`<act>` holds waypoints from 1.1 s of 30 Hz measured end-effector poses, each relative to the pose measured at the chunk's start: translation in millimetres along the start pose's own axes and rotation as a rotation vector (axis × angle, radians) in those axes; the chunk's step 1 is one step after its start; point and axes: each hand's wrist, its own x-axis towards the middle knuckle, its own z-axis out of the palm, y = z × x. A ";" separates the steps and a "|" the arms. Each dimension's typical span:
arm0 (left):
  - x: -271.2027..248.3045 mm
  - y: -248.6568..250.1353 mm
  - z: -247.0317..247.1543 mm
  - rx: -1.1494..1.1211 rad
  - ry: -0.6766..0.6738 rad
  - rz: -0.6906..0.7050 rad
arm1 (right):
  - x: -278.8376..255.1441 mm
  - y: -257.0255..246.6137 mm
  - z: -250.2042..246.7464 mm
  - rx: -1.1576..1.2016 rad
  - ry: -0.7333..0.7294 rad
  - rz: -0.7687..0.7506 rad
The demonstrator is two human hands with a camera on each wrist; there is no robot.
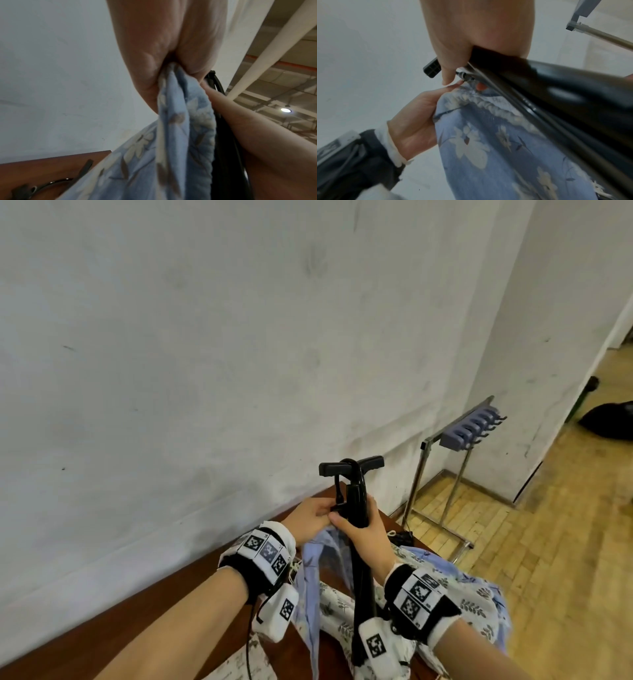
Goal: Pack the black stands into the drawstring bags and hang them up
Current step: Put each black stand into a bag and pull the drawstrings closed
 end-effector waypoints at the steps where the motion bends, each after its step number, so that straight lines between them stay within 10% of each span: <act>1: -0.4 -0.8 -0.3 0.033 -0.010 0.014 | 2.0 -1.7 0.0 0.036 -0.003 0.023; 12: -13.8 0.1 -14.8 0.179 -0.186 -0.105 | 3.9 -23.8 -9.3 -0.096 -0.199 0.061; 33: -17.6 25.2 5.8 0.136 -0.102 -0.055 | -4.1 -29.4 -24.1 -0.275 -0.040 -0.150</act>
